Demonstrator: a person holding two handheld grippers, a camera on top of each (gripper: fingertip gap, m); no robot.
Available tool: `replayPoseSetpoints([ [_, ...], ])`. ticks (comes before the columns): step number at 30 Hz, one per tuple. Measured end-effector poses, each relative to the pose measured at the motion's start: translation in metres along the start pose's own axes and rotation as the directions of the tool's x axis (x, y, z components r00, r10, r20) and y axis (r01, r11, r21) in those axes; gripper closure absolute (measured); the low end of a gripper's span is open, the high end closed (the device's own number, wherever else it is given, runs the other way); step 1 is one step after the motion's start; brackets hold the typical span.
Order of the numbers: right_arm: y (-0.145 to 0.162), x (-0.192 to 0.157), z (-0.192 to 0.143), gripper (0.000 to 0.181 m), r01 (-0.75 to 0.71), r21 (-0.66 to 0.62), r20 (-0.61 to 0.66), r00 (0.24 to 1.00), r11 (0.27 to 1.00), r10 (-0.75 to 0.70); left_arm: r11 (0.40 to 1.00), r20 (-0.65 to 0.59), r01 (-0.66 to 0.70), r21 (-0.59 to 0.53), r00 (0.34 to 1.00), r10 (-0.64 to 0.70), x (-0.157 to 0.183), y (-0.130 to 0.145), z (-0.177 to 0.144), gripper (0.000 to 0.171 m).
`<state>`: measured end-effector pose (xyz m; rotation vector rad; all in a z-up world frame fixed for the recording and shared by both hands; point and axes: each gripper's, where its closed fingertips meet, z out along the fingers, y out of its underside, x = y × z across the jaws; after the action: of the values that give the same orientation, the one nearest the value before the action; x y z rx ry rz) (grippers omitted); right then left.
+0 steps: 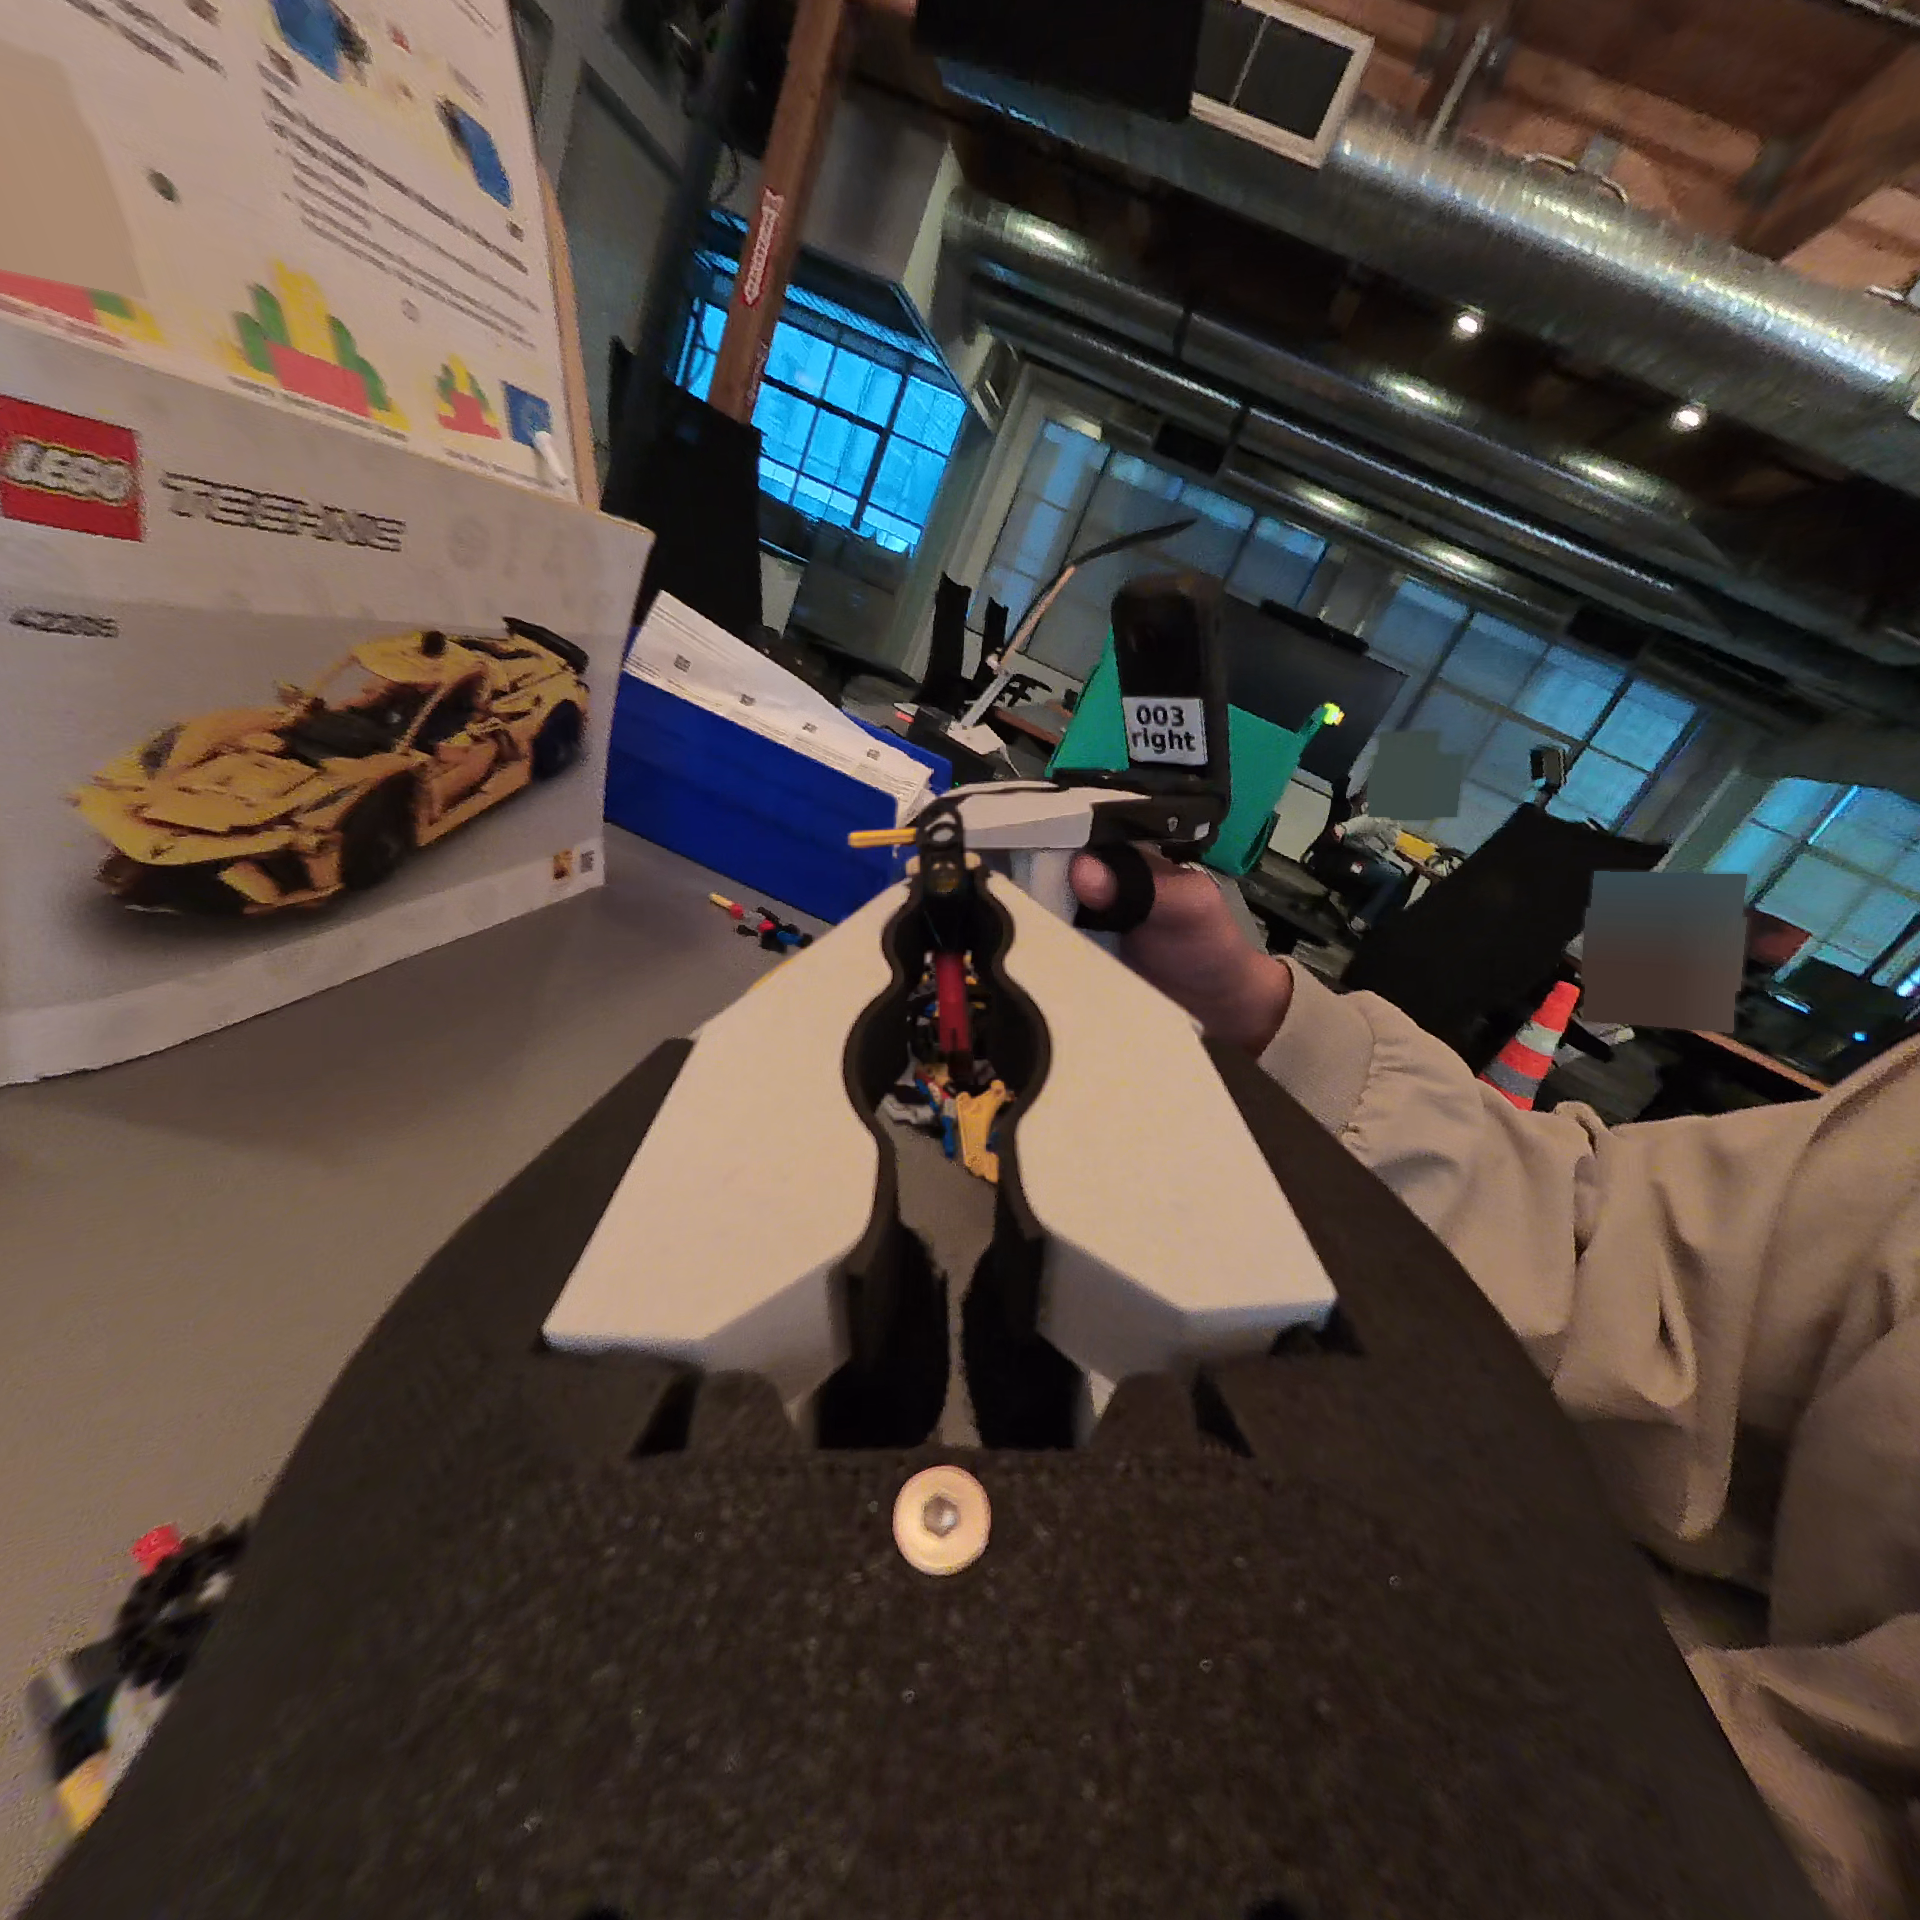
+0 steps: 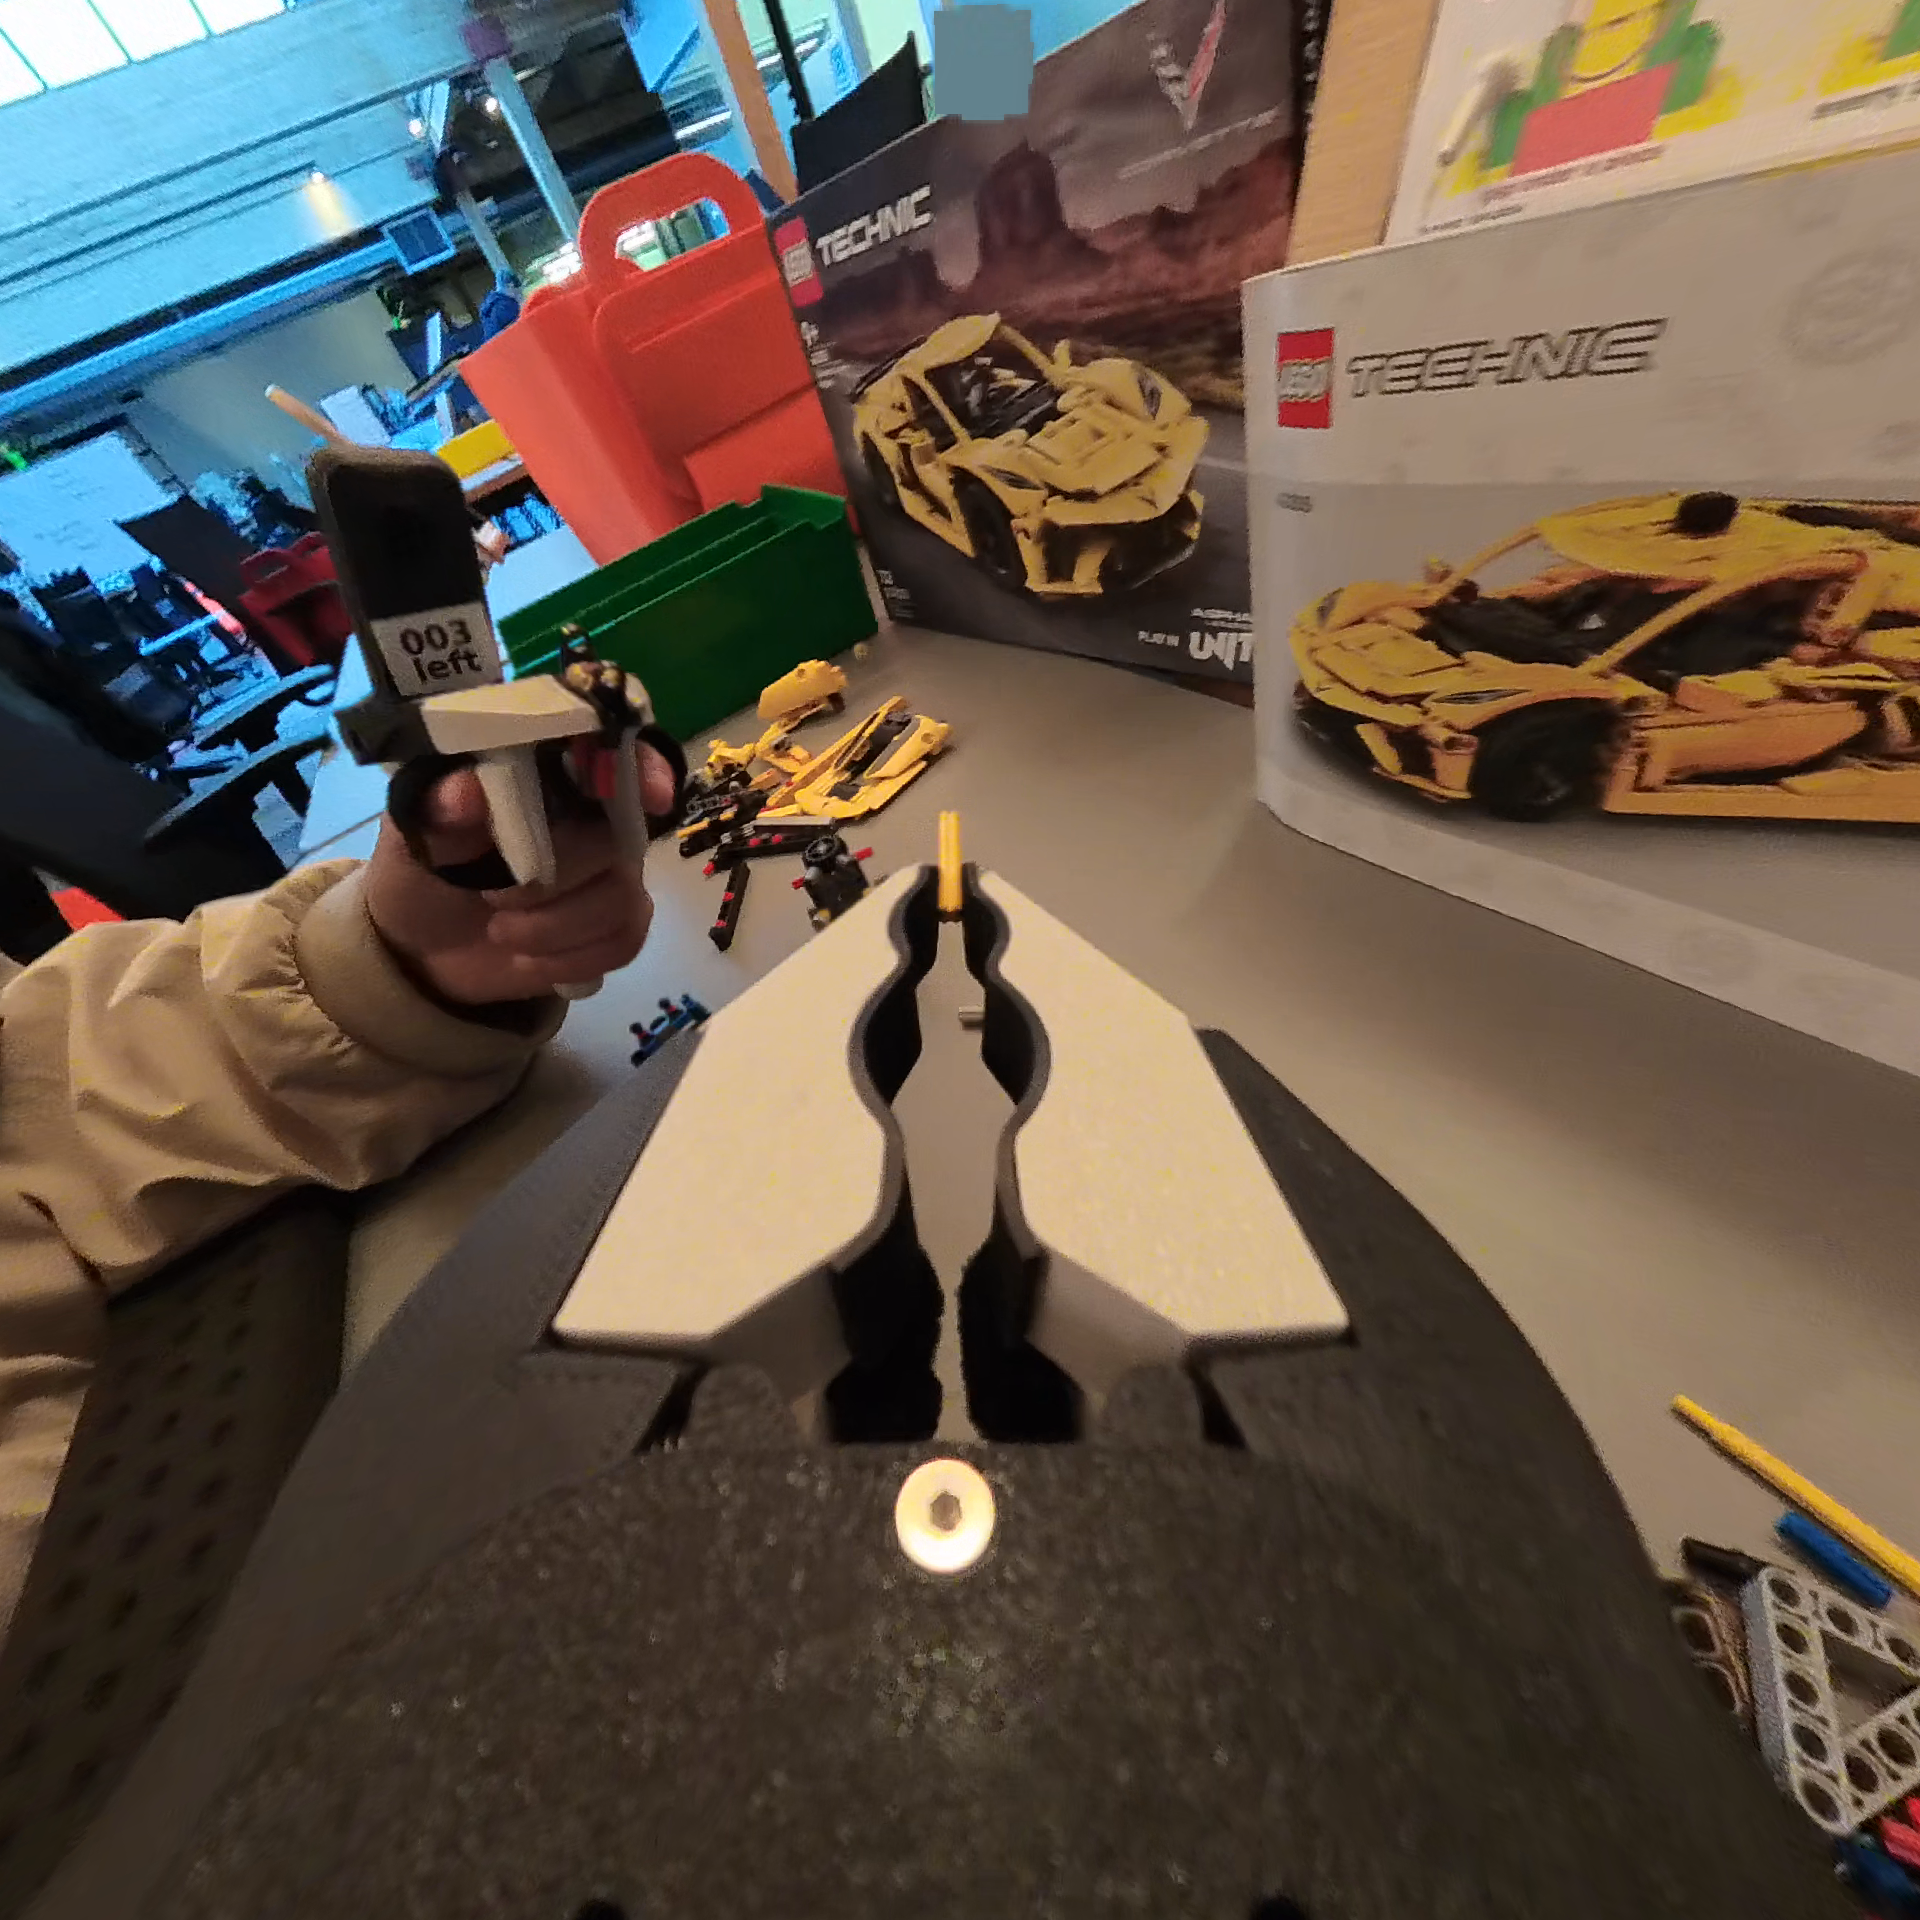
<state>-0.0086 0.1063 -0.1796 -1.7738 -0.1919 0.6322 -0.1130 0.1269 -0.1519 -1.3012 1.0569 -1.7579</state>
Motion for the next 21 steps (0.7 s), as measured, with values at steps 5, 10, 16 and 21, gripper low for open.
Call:
replayPoseSetpoints([
  [5,0.003,0.019,-0.007,0.178,-0.017,-0.031,-0.088,0.996,0.999,0.014,0.999,-0.004,0.043,-0.024,0.999,-0.044,-0.009,0.006,-0.002,0.164],
  [10,0.020,0.023,-0.029,0.178,0.057,-0.215,-0.134,0.987,0.975,-0.087,0.998,0.014,-0.006,-0.068,1.000,0.007,-0.012,0.010,-0.003,0.164],
  [16,0.092,0.043,-0.093,0.178,0.113,-0.578,-0.218,0.933,0.808,-0.287,0.997,0.006,-0.016,-0.075,1.000,0.017,-0.011,0.006,-0.006,0.164],
  [21,0.112,0.066,-0.113,0.167,0.054,-0.583,-0.295,0.915,0.810,-0.274,0.989,0.112,-0.090,-0.113,0.988,0.103,-0.035,0.001,-0.020,0.164],
])
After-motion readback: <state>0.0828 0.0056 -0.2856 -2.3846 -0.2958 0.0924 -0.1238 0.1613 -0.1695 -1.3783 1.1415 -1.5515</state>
